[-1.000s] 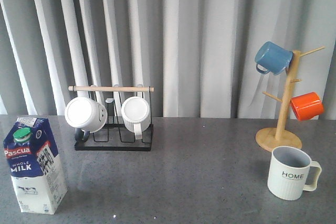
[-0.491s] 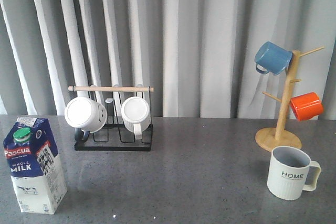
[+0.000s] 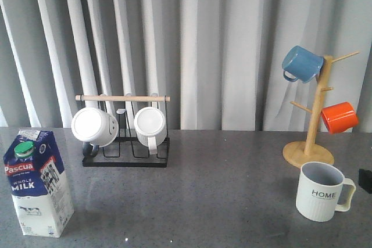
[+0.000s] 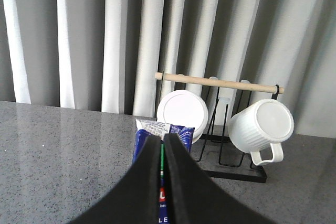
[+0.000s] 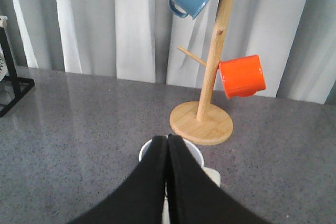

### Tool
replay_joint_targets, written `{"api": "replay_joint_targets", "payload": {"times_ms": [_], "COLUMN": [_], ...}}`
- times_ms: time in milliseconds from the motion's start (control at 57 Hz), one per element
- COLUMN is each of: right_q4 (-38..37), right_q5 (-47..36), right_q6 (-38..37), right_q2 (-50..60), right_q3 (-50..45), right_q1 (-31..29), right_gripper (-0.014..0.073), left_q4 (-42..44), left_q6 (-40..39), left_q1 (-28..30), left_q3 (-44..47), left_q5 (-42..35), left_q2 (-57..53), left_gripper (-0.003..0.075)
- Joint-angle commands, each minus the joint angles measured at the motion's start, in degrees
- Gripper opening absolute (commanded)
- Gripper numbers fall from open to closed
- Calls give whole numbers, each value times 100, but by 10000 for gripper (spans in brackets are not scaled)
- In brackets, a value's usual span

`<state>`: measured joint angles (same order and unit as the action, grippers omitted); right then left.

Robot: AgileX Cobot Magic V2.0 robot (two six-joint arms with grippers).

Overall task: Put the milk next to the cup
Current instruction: 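Reach the right gripper down to the white HOME mug's handle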

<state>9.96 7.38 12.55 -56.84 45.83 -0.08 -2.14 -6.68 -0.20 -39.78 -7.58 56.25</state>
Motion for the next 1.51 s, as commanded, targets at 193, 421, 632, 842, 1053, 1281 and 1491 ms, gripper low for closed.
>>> {"api": "replay_joint_targets", "payload": {"times_ms": [193,421,632,842,1053,1281,1491], "right_q4": [44,33,-67,-357,-155,-106,-132], "right_q5": [-267,-226,-395,-1053,-1615,-1115,-2002], "right_q6": [-183,-229,-157,19,19,58,334], "right_q2": [2,2,-77,-119,-119,-178,-850], "right_q3": [214,214,214,214,214,203,-490], "right_q1": [-17,-17,-17,-10,-11,-20,-62], "right_gripper": [48,372,605,591,548,517,511], "left_q4": [-27,-27,-27,-27,-27,-27,-27], "left_q6": [-88,4,4,4,4,4,4], "left_q1": [8,8,8,8,8,8,8], "left_q3": [-508,-1157,-1197,-1197,-1197,-1197,-1197], "left_q5": [226,1056,1177,1156,1162,1162,1162], "left_q2": [22,334,349,349,349,349,349], "left_gripper": [31,272,429,433,433,433,433]}}
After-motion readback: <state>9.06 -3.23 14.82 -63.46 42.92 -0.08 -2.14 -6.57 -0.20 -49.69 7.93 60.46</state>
